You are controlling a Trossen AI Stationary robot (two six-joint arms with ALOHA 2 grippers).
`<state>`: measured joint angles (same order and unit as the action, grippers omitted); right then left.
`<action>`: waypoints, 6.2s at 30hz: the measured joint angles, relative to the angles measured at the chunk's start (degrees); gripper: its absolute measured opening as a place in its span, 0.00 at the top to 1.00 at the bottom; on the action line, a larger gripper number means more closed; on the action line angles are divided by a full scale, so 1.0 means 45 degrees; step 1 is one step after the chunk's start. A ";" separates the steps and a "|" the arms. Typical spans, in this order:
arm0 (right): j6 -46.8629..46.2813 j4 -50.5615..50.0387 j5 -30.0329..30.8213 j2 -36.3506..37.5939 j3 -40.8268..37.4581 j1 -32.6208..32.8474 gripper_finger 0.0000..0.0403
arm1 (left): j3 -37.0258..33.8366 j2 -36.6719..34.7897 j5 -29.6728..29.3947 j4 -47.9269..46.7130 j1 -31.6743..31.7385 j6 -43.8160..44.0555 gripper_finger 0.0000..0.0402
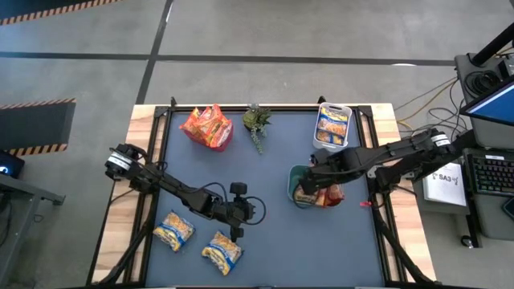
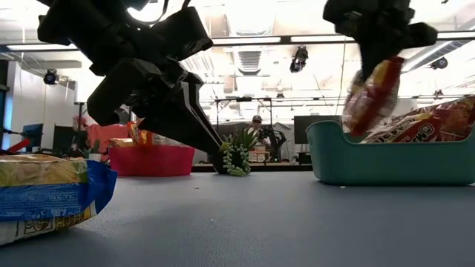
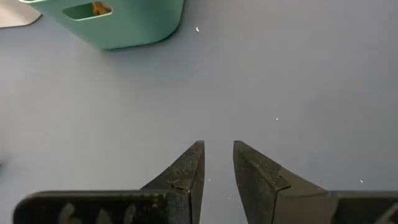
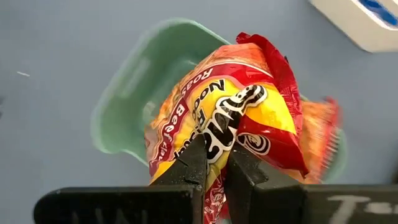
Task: Sort Maruchan noodles
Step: Put the red noodle pack into the green bin, then put the blue noodle pack into the white bin
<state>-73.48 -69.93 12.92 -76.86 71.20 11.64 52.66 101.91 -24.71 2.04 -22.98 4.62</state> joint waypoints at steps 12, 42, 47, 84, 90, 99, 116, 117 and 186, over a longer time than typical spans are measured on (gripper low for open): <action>0.0557 0.0950 0.0133 -0.0976 -0.0053 0.0010 0.95 | 0.0000 0.0049 0.0000 0.0019 0.0000 0.0000 0.83; 0.0928 0.0606 0.1190 -0.0386 -0.0053 0.0030 0.63 | -0.0019 0.0053 0.0005 0.0015 0.0000 0.0000 0.83; 0.0850 0.0862 0.1797 -0.0380 -0.0116 0.0417 0.73 | -0.0019 0.0053 0.0005 0.0019 0.0000 -0.0032 0.83; 0.4411 0.1964 0.5362 -0.2025 0.0695 0.1752 0.98 | 0.0490 -0.0025 0.0046 -0.0102 -0.0258 0.0127 0.83; 0.5657 0.2054 0.6595 -0.1176 0.0690 0.2355 0.98 | 0.1798 -0.0336 0.0068 -0.2676 -0.0603 0.0233 0.83; 0.7504 0.2475 0.7809 -0.0278 0.0667 0.2472 0.98 | 0.4032 -0.0588 0.2434 -0.7766 -0.1258 0.1844 0.83; 1.2377 0.4820 0.2735 -0.0173 -0.0025 0.2665 0.98 | 0.3808 -0.0450 0.4753 -0.7026 -0.4541 0.8404 0.93; 1.2968 0.5465 0.2212 -0.0161 -0.0191 0.2674 0.98 | 0.3807 -0.0340 0.4452 -0.7023 -0.4632 0.8494 0.94; 1.3027 1.6369 0.0851 0.1363 -0.5937 0.1628 0.98 | 0.3789 -0.0426 -0.1081 -1.0175 -0.2963 0.6272 1.00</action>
<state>-14.85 3.73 16.75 -70.72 44.48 18.96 69.71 99.99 -29.58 -43.74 -36.32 32.85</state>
